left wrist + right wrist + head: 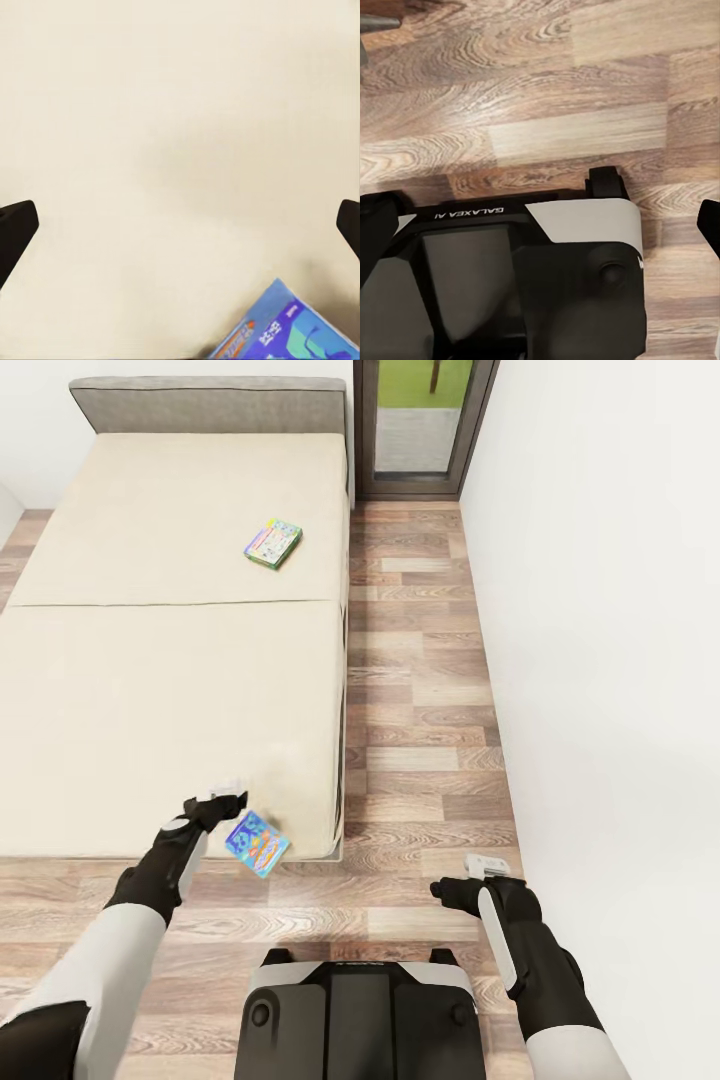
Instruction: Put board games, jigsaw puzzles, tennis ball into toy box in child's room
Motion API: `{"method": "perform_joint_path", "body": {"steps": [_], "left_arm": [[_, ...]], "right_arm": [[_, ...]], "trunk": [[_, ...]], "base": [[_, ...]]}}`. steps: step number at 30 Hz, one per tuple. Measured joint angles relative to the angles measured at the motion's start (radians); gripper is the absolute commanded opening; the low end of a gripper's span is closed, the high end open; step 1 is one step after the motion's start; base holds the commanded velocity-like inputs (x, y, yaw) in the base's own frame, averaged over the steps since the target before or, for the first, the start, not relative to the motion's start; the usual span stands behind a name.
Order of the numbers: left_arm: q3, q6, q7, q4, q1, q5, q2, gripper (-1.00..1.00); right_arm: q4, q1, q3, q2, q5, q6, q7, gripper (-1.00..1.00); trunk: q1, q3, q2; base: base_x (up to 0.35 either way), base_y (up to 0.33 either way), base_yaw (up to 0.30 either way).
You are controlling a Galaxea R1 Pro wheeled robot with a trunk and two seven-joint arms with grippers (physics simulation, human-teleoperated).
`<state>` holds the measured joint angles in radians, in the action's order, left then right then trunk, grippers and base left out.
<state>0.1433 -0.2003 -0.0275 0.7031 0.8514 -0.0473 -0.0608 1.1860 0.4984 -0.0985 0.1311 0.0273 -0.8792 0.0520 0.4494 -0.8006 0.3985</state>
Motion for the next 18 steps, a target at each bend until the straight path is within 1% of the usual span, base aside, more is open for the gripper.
{"method": "perform_joint_path", "body": {"steps": [1, 2, 6, 7, 9, 10, 12, 13, 16, 17, 18], "left_arm": [[0.017, -0.015, 0.0, 0.016, 0.0, 0.0, -0.001, 1.0], [0.055, -0.046, -0.002, 0.051, -0.002, 0.001, -0.003, 1.0], [0.131, -0.111, -0.021, 0.126, -0.004, 0.001, -0.004, 1.0], [0.163, -0.151, -0.045, 0.166, -0.006, 0.001, -0.006, 1.0], [0.195, -0.203, -0.087, 0.207, -0.008, 0.002, -0.011, 1.0], [0.224, -0.262, -0.141, 0.246, -0.009, 0.001, -0.02, 1.0], [0.255, -0.33, -0.212, 0.287, -0.011, 0.002, -0.033, 1.0], [0.287, -0.399, -0.292, 0.321, -0.014, 0.002, -0.049, 1.0], [0.339, -0.507, -0.439, 0.363, -0.022, 0.001, -0.077, 1.0], [0.375, -0.574, -0.544, 0.383, -0.033, -0.001, -0.097, 1.0], [0.393, -0.607, -0.601, 0.392, -0.042, -0.001, -0.109, 1.0]], "right_arm": [[0.0, 0.0, 0.0, 0.0, 0.0, 0.0, 0.0, 1.0], [0.0, 0.0, 0.0, 0.0, 0.0, 0.0, 0.0, 1.0], [0.0, 0.0, 0.001, 0.0, 0.0, 0.0, 0.0, 1.0], [0.0, 0.0, 0.002, 0.0, 0.0, 0.0, 0.0, 1.0], [0.0, 0.0, 0.002, 0.0, 0.0, 0.0, 0.0, 1.0], [0.0, 0.0, 0.001, 0.0, 0.0, -0.001, 0.0, 1.0], [0.0, 0.0, 0.0, 0.0, 0.0, -0.001, -0.001, 1.0], [0.0, 0.0, -0.002, 0.0, 0.0, -0.003, -0.001, 1.0], [0.0, 0.0, -0.004, 0.0, 0.0, -0.005, -0.001, 1.0], [0.0, 0.001, -0.005, 0.0, 0.0, -0.007, -0.002, 1.0], [0.0, 0.001, -0.006, 0.0, 0.0, -0.007, -0.003, 1.0]], "trunk": [[0.0, 0.0, 0.0], [0.0, 0.0, 0.0], [0.0, 0.0, 0.0], [0.0, 0.0, 0.0], [0.0, 0.0, 0.0], [0.0, 0.0, 0.0], [0.0, 0.0, 0.0], [0.0, 0.0, 0.0], [0.0, 0.0, 0.0], [0.0, 0.0, 0.0], [0.0, 0.0, 0.0]], "base": [[0.0, 0.0, 0.0], [0.0, 0.0, 0.0], [0.0, 0.0, 0.0], [0.0, 0.0, 0.0], [0.0, 0.0, 0.0], [0.0, 0.0, 0.0], [0.0, 0.0, 0.0], [0.0, 0.0, 0.0], [0.0, 0.0, 0.0], [0.0, 0.0, 0.0], [0.0, 0.0, 0.0]]}}
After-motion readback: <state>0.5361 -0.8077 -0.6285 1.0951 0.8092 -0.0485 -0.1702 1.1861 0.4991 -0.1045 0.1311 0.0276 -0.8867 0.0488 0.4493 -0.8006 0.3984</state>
